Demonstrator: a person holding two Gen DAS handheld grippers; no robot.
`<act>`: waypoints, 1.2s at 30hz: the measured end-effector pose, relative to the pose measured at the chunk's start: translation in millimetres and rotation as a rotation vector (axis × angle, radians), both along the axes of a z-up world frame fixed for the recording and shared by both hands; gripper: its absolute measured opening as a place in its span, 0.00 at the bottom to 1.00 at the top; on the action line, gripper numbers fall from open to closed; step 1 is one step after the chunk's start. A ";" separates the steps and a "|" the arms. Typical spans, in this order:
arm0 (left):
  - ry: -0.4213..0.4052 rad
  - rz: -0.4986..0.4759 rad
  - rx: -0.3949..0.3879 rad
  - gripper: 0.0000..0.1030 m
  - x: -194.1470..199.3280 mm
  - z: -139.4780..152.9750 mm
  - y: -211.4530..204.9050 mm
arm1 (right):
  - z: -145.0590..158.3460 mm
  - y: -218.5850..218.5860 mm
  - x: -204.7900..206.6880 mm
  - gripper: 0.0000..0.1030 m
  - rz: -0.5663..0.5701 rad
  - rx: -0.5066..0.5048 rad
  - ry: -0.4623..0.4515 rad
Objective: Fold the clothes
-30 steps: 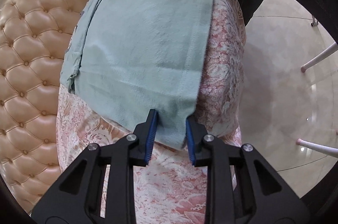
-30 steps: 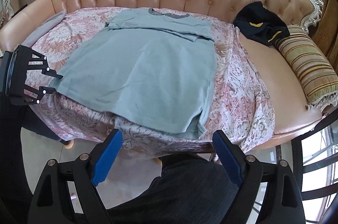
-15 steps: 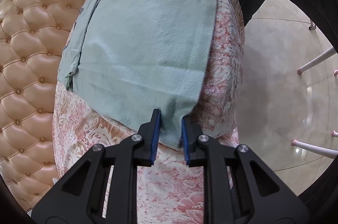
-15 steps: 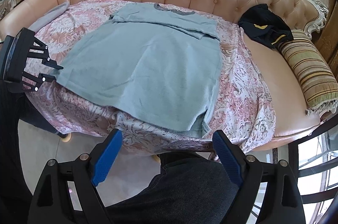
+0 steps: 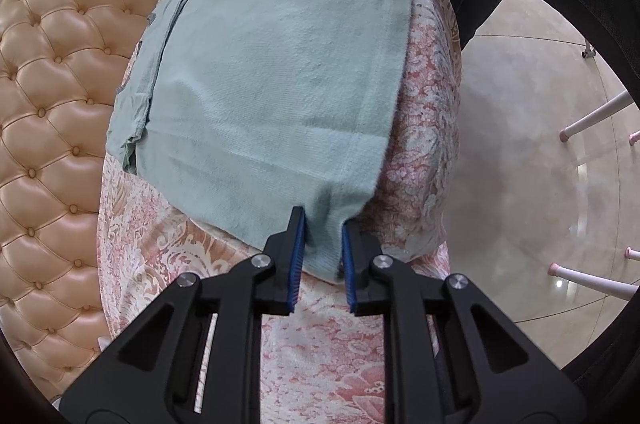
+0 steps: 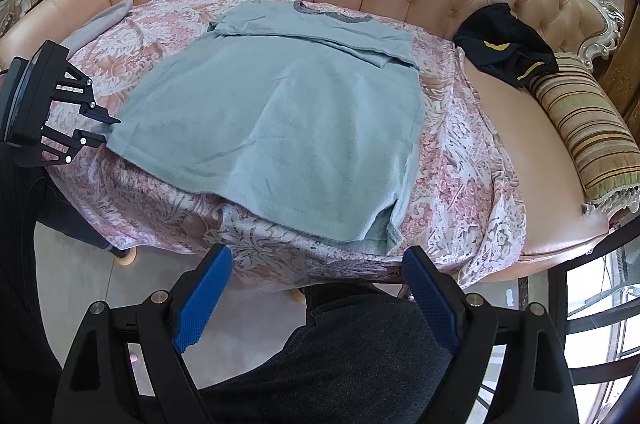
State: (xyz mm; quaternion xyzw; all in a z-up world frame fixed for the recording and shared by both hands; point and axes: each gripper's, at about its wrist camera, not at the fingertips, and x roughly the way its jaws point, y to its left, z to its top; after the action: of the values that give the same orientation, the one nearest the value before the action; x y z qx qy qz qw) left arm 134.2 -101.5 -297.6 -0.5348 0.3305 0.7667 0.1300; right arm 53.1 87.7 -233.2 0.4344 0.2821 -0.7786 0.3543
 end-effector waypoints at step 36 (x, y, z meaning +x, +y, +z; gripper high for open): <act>0.376 -0.408 -0.647 0.53 58.0 -38.4 -24.6 | 16.5 14.5 0.9 0.86 0.007 0.056 0.149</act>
State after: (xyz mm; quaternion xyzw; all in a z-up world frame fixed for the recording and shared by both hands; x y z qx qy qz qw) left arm 192.2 -126.1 -336.0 -0.3226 0.6710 0.6662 0.0418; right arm 54.0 102.2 -216.7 0.3839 0.3308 -0.7993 0.3230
